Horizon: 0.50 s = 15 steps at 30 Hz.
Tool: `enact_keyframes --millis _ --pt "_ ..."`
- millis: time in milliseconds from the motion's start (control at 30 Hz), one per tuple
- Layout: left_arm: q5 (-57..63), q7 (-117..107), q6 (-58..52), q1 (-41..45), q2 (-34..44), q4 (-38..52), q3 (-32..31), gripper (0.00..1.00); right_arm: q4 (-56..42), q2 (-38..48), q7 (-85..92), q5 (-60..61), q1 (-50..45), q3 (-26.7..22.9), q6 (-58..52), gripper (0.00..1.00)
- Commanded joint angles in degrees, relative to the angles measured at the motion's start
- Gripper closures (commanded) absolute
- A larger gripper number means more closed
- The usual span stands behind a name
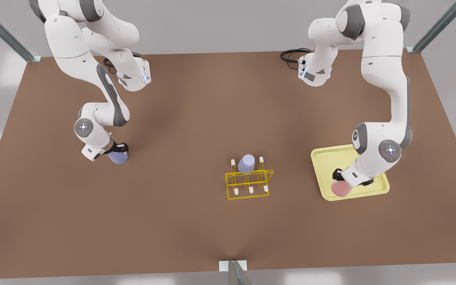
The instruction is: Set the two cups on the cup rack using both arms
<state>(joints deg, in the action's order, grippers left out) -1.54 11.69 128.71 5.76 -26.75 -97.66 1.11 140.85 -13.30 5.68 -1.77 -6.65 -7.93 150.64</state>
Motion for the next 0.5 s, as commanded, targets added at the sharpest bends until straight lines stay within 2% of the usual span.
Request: enact_keyframes --millis 0,133,333,467 --pt "-1.0 -24.4 -9.0 0.1 -0.7 4.1 -3.1 0.17 -0.1 0.0 0.9 0.1 0.0 0.0 -0.4 0.1" --pt "-0.7 -36.6 -20.6 3.7 -4.8 17.3 -4.6 0.17 -0.8 0.3 1.0 0.1 0.0 0.0 -1.2 0.1" --pt "-0.7 -54.2 -21.3 9.2 -11.4 28.9 -4.6 0.16 -1.3 -0.1 1.1 0.1 0.0 0.0 -1.8 0.1" --pt "-0.9 -59.5 -21.2 9.9 -12.4 32.4 -5.0 0.13 -1.0 -0.4 1.4 0.1 0.0 0.0 -1.8 0.1"
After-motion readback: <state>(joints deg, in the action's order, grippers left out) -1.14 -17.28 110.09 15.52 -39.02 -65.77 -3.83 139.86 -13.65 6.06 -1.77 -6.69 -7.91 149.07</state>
